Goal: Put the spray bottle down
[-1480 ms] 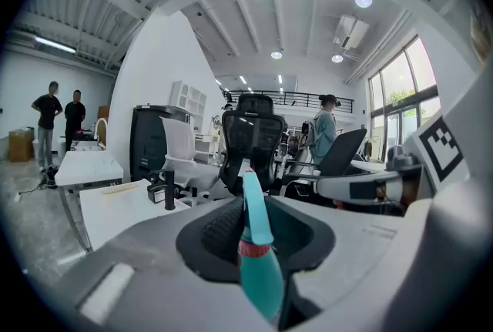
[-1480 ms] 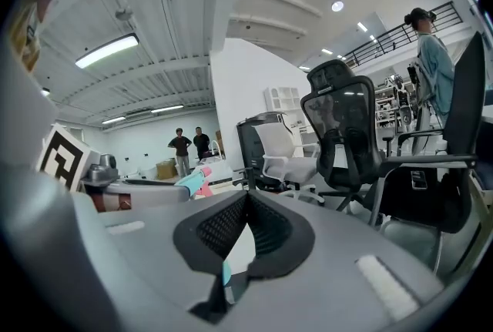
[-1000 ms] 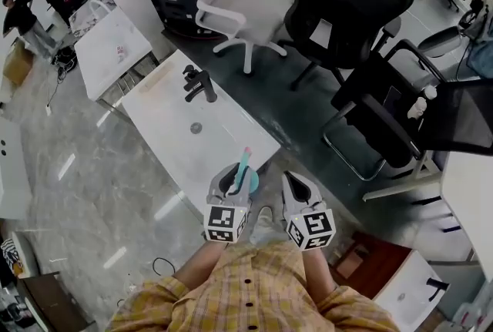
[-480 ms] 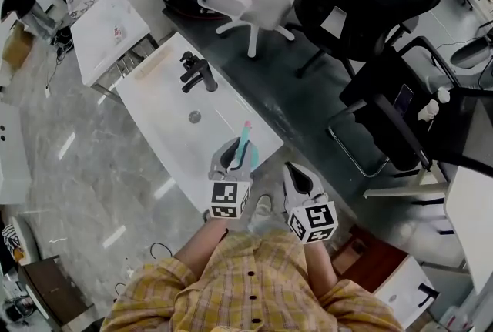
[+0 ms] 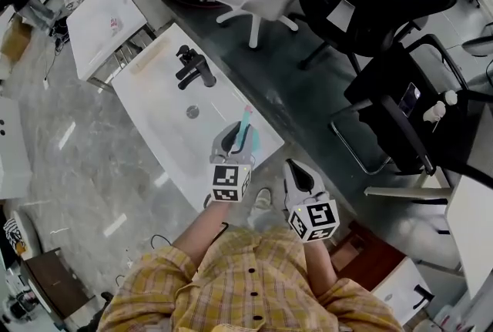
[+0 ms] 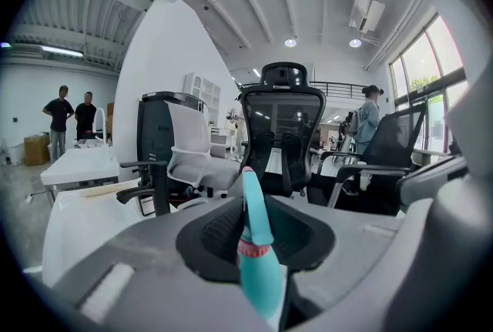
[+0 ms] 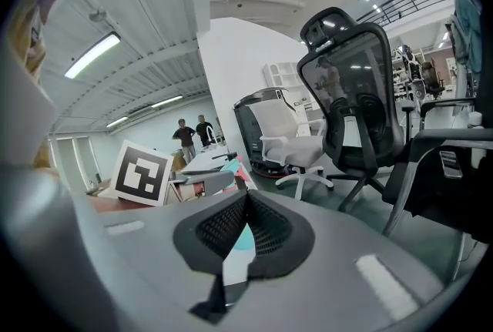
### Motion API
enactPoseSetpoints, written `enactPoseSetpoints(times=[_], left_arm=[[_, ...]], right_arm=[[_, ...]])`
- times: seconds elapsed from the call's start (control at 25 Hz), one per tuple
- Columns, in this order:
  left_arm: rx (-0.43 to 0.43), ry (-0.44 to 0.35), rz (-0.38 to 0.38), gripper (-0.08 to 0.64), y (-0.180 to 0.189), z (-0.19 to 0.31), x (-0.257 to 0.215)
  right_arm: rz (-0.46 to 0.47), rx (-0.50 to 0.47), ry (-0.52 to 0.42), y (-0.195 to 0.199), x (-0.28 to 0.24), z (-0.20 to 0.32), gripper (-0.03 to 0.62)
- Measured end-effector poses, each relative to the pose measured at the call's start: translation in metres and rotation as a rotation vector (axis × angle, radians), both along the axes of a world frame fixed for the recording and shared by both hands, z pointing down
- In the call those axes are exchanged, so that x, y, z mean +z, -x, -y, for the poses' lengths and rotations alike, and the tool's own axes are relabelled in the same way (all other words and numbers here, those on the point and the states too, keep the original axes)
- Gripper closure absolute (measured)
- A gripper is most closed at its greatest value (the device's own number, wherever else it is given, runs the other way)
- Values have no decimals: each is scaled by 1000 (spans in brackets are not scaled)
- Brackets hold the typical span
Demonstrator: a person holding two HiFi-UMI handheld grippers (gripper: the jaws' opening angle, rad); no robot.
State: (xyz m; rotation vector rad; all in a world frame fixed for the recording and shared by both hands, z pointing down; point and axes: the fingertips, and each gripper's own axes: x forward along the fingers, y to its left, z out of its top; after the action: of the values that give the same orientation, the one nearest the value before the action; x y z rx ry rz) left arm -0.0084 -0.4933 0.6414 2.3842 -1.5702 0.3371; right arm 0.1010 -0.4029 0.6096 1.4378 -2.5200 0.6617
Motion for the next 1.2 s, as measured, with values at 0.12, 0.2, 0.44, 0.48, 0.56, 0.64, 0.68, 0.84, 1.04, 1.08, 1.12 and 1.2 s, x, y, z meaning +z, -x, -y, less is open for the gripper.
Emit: enactPoseSetpoints(times=[0.12, 0.2, 0.44, 0.48, 0.56, 0.64, 0.68, 0.84, 1.04, 1.08, 1.12, 1.2], left_arm=[[-2, -5, 12, 469, 0, 10, 3], [-2, -8, 18, 469, 0, 16, 5], [-4, -11, 40, 468, -1, 27, 12], [-6, -8, 43, 468, -1, 27, 13], [-7, -3, 50, 466, -1, 27, 17], [-3, -5, 53, 466, -2, 25, 20], [1, -8, 55, 465, -2, 24, 22], [26, -2, 61, 462, -6, 18, 26], [43, 9, 55, 433, -12, 16, 27], [41, 11, 57, 431, -12, 16, 26], [39, 13, 59, 431, -13, 15, 26], [37, 14, 60, 415, -14, 13, 24]], right_arm=[[2, -2, 14, 0, 5, 3, 591], [1, -2, 22, -1, 10, 4, 591], [8, -8, 36, -3, 17, 8, 591], [8, -7, 37, -4, 18, 9, 591], [7, -6, 40, -6, 20, 10, 591], [9, -2, 38, -8, 21, 10, 591], [10, 1, 35, -9, 21, 10, 591], [16, 3, 22, -10, 17, 11, 591], [17, 7, 13, -13, 14, 11, 591], [17, 8, 11, -13, 13, 10, 591], [16, 8, 9, -13, 12, 9, 591], [15, 10, 4, -14, 9, 7, 591]])
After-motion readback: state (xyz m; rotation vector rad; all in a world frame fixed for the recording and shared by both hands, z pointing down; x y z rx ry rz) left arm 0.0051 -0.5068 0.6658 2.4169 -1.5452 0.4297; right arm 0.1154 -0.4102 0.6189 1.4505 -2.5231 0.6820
